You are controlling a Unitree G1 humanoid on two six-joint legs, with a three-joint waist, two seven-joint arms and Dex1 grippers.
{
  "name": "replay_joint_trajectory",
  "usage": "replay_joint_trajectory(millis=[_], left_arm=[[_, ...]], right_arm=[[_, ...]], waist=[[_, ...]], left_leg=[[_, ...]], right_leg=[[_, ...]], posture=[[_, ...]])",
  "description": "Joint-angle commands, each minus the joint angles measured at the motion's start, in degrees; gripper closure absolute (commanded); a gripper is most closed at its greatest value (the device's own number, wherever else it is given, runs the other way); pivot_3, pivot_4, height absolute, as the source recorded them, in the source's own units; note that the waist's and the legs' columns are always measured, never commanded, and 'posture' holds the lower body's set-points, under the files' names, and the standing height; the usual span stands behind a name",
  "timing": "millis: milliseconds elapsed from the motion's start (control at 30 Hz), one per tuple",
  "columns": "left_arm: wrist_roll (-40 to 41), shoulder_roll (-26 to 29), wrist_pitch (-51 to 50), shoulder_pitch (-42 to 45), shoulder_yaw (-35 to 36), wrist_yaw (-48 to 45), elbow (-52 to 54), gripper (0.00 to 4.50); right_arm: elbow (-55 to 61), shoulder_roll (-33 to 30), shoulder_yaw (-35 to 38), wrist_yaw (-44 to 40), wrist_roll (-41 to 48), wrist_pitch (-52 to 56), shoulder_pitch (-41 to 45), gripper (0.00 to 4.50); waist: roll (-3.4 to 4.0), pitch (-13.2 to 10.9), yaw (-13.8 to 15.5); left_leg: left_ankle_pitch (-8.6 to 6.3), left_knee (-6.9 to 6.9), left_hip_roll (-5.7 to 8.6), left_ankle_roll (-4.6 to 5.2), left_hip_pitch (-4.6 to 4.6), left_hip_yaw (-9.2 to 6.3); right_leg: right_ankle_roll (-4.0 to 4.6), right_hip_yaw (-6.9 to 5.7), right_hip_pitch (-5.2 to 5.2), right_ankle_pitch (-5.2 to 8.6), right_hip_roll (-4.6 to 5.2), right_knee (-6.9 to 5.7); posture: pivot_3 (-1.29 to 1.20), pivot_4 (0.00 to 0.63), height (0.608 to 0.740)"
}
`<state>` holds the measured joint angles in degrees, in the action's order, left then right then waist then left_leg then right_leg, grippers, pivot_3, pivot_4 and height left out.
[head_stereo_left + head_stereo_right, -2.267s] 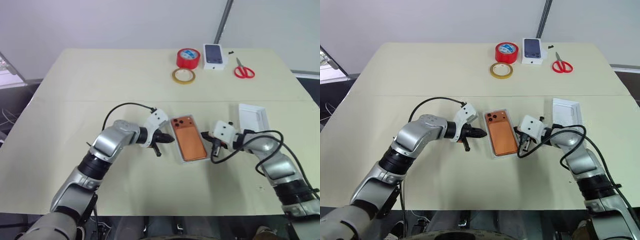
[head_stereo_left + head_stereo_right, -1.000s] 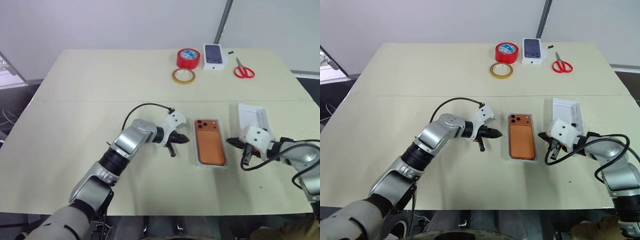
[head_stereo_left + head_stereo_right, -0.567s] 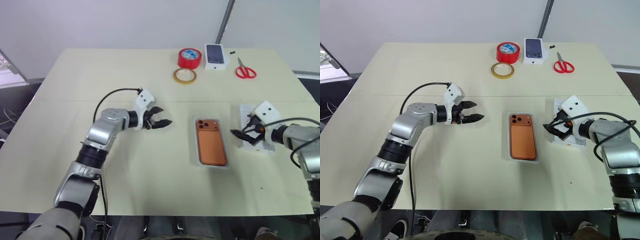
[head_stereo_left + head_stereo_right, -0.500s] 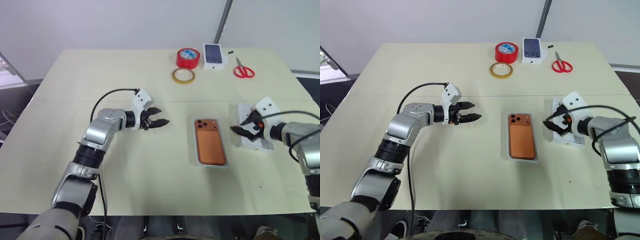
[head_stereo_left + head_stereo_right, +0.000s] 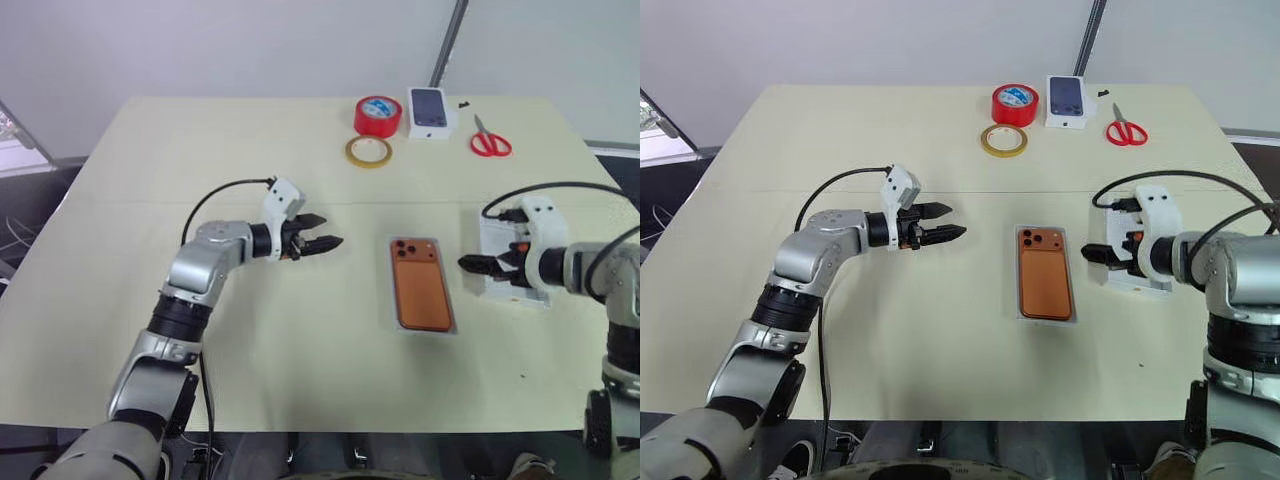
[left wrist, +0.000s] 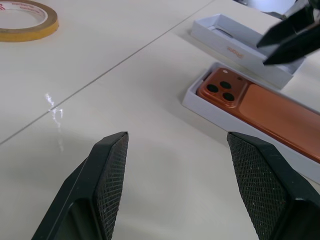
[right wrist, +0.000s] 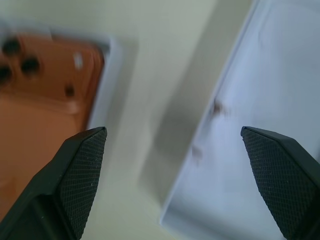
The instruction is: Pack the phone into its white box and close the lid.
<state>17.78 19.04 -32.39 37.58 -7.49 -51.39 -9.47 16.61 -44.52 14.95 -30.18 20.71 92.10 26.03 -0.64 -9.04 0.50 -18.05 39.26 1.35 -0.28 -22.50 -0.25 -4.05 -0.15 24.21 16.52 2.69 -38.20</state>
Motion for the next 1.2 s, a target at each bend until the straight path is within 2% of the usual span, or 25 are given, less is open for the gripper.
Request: replay_joint_trajectory(millis=[33,200,400,600,900,1200], left_arm=[[3.8,1.8,5.9,-2.2,3.5,-4.6,5.7,1.20],[5.2,4.9,13.1,-4.8,4.5,-10.9,6.6,1.20],[4.3,7.3,20.5,-5.7,3.9,-16.3,5.5,1.20],[4.2,9.6,22.8,-10.1,1.4,-21.1,10.2,1.20],[4.4,12.1,26.2,-12.3,1.1,-23.1,11.0,1.20],[4.3,11.5,27.2,-13.6,0.5,-21.1,11.9,1.20]], right_arm=[[4.5,1.1,1.7,4.8,0.8,0.4,-1.4,0.00],[3.0,4.5,1.7,11.6,1.7,0.4,1.5,0.00],[-1.2,4.0,-3.2,15.0,3.4,0.4,5.9,0.00],[-9.8,2.0,-6.1,16.1,5.1,0.4,11.1,0.00],[-16.3,-0.1,-10.5,17.5,9.7,0.4,15.9,0.00],[-22.3,-0.8,-14.3,19.2,11.7,0.4,19.5,0.00]], waist=[[0.00,0.0,-0.3],[0.04,0.0,-0.5],[0.05,0.0,-0.6],[0.05,0.0,-1.1],[0.06,0.0,-1.3],[0.06,0.0,-1.2]], left_leg=[[0.00,0.00,0.00,0.00,0.00,0.00],[0.02,0.00,-0.01,-0.04,0.02,0.01],[0.02,0.00,-0.01,-0.03,0.01,0.01],[-0.01,-0.01,-0.01,0.02,0.00,0.03],[-0.02,-0.02,-0.02,0.05,0.00,0.03],[-0.03,-0.02,-0.03,0.07,-0.01,0.03]], right_leg=[[0.00,0.00,0.00,0.00,0.00,0.00],[0.01,0.00,0.02,0.00,-0.01,-0.04],[0.01,0.00,0.01,0.00,-0.01,-0.02],[0.01,0.00,0.01,0.00,0.00,-0.01],[0.01,0.00,0.01,0.00,0.00,-0.01],[0.01,0.00,0.02,0.00,0.00,0.02]], posture=[[0.00,0.150,0.740],[0.00,0.150,0.740],[0.00,0.150,0.740],[0.00,0.150,0.740],[0.00,0.150,0.740],[0.00,0.150,0.740]])
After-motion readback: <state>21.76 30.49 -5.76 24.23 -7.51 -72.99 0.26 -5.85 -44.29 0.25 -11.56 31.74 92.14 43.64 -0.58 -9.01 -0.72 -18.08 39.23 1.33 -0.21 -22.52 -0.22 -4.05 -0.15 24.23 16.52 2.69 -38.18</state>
